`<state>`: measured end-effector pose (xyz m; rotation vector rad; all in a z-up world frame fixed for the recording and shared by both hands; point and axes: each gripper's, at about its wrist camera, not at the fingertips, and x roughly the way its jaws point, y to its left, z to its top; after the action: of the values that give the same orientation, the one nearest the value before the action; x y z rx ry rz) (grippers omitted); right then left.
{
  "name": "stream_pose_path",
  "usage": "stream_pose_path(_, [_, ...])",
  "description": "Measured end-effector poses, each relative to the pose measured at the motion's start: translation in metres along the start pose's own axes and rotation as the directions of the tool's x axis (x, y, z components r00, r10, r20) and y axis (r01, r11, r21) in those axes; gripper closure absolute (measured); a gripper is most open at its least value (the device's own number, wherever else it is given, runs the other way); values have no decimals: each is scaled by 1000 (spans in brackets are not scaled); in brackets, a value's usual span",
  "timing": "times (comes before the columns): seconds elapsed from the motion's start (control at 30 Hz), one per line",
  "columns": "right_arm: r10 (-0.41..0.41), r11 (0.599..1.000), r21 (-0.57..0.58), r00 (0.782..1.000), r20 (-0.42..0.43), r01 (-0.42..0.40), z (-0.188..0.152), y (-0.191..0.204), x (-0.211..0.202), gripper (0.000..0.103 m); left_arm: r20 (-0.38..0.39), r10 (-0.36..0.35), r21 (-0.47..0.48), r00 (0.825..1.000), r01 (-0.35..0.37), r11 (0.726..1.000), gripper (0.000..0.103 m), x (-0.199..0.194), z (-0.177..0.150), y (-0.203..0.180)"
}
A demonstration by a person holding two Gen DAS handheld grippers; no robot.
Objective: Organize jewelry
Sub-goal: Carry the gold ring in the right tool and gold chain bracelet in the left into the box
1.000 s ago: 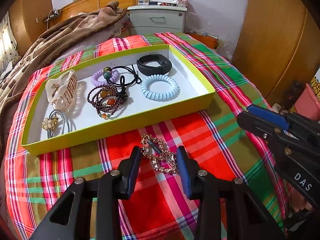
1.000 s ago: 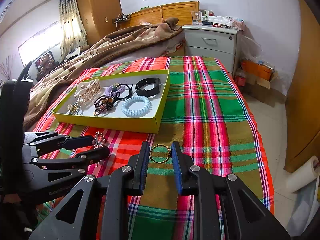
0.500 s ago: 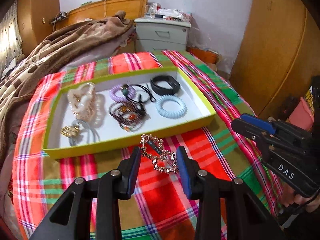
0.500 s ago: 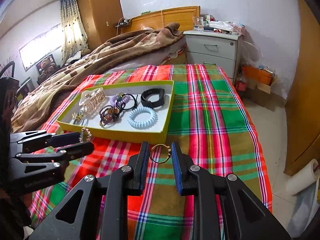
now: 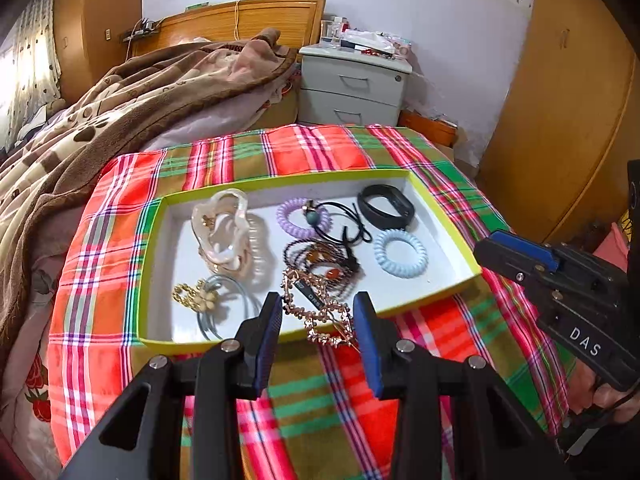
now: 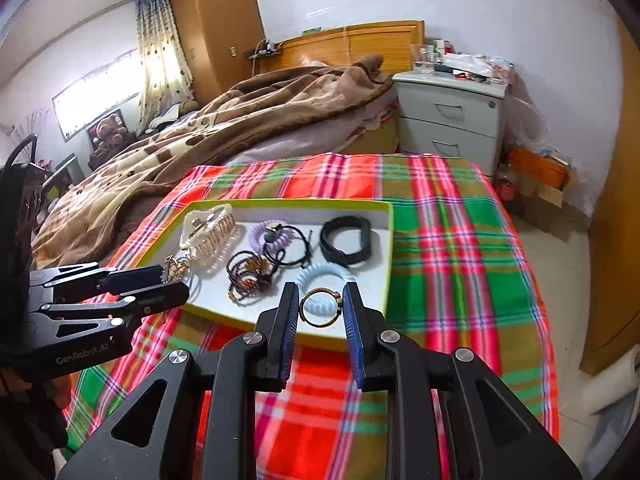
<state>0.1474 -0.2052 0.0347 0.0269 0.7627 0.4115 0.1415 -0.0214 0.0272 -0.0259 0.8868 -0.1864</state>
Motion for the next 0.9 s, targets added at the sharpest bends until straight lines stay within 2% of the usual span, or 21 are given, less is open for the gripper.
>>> stream_pose_path(0.43, [41, 999, -25, 993, -109, -44, 7, 14, 56, 80, -69, -4, -46, 998, 1, 999, 65, 39, 6, 28])
stream_pose_path(0.47, [46, 998, -27, 992, -118, -49, 7, 14, 60, 80, -71, -7, -49, 997, 3, 999, 68, 41, 6, 29])
stream_pose_path(0.53, [64, 997, -22, 989, -134, -67, 7, 14, 65, 80, -75, -6, -50, 997, 2, 999, 73, 44, 6, 31])
stream_pose_path(0.9, [73, 996, -34, 983, -170, -80, 4, 17, 79, 80, -93, -19, -47, 995, 15, 999, 73, 54, 4, 30])
